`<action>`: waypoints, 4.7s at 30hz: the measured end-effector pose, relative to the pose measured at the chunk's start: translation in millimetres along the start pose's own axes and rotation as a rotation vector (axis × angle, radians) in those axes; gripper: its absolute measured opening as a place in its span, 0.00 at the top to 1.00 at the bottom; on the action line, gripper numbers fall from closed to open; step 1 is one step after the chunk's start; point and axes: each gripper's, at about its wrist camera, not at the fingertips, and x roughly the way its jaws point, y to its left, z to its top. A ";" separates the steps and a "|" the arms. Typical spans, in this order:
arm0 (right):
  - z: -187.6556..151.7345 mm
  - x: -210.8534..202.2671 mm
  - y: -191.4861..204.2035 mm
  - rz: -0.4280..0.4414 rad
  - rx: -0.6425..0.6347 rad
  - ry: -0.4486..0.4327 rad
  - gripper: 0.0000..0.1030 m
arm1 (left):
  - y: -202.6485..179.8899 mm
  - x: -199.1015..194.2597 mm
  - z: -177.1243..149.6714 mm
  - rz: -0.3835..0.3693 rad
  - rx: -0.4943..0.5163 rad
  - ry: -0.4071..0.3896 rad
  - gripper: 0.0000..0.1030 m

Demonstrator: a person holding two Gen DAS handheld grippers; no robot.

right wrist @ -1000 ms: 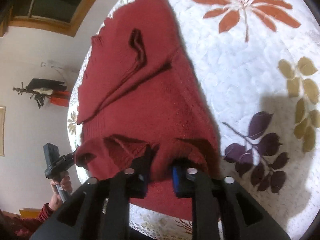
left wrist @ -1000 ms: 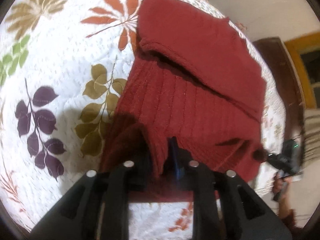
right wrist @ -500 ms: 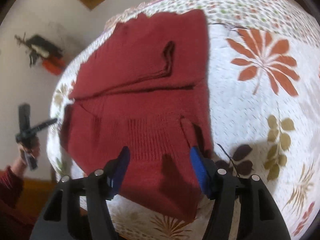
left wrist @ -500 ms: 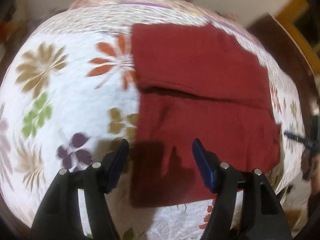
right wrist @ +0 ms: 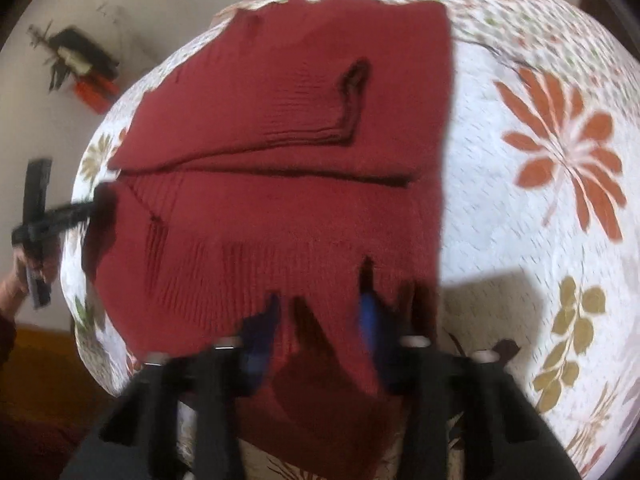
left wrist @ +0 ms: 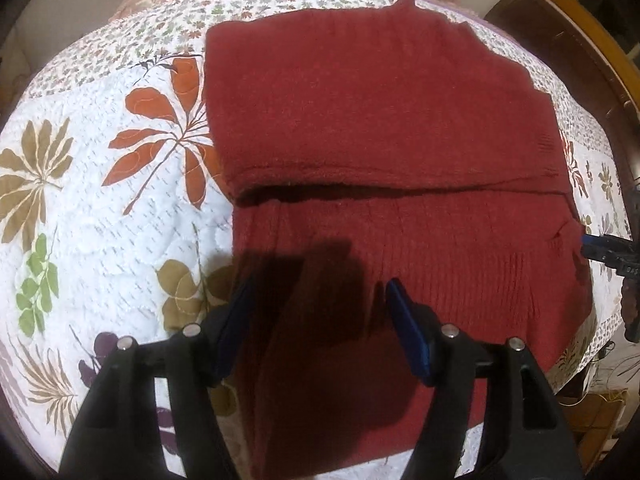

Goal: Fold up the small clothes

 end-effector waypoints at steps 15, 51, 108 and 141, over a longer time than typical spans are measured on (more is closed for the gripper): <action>-0.6 1.0 -5.8 0.036 0.061 -0.002 0.65 | 1.3 7.7 -2.5 -0.045 -0.031 -0.004 0.70; 128.4 -97.6 -25.3 0.124 0.060 -0.321 0.93 | 2.4 -66.2 134.9 -0.106 -0.110 -0.377 0.94; -9.2 -5.6 -61.5 -0.019 0.286 0.042 0.93 | 26.7 22.3 25.3 -0.019 -0.257 0.025 0.80; 49.6 17.1 -88.0 0.152 0.366 0.005 0.77 | -41.4 40.3 82.2 0.008 -0.115 -0.030 0.35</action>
